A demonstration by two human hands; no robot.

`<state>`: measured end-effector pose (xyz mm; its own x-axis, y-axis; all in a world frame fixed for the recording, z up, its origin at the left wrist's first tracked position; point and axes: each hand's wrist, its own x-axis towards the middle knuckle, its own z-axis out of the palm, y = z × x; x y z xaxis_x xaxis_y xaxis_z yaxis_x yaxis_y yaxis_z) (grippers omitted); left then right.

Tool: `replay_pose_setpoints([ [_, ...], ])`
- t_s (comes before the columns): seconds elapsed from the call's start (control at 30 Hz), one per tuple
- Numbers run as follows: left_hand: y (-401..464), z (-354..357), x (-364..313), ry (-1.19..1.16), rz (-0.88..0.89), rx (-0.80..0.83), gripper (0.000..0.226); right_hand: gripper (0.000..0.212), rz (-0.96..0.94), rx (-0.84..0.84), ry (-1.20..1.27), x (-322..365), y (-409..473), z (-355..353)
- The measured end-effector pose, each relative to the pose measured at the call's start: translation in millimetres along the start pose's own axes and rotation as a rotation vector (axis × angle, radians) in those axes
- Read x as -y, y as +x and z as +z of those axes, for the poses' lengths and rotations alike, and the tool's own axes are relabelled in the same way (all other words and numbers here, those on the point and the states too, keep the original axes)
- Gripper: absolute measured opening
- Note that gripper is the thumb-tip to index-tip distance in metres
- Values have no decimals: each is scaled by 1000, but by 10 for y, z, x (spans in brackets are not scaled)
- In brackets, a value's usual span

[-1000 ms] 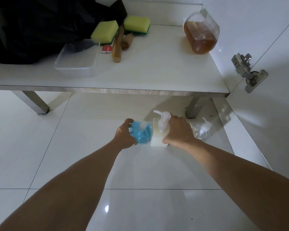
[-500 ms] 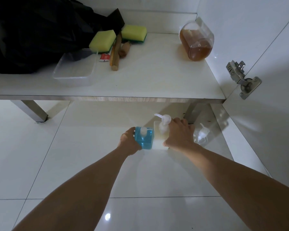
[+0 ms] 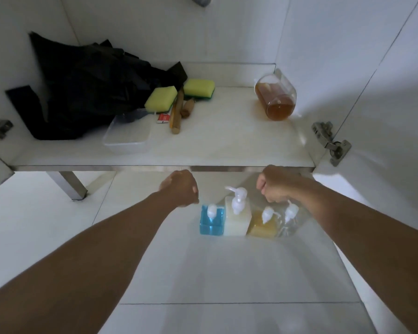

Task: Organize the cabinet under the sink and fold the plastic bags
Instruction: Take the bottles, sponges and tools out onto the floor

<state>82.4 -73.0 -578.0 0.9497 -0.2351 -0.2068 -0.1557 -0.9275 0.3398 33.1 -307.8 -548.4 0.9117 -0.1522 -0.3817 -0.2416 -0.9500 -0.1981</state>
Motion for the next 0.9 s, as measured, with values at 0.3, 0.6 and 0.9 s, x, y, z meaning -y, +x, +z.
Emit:
replay_pose_setpoints([
  [0.3,90,-838,-510,24,120,-160,41,27,34,-44,84,237,192,-911],
  [0.6,682,-1044,-469,142,18,-221,68,9,-19,-195,-22,314,842,-1125],
  [0.9,1377,-1021,-110,178,-174,-293,48,24,-164,-312,110,782,1442,-1070],
])
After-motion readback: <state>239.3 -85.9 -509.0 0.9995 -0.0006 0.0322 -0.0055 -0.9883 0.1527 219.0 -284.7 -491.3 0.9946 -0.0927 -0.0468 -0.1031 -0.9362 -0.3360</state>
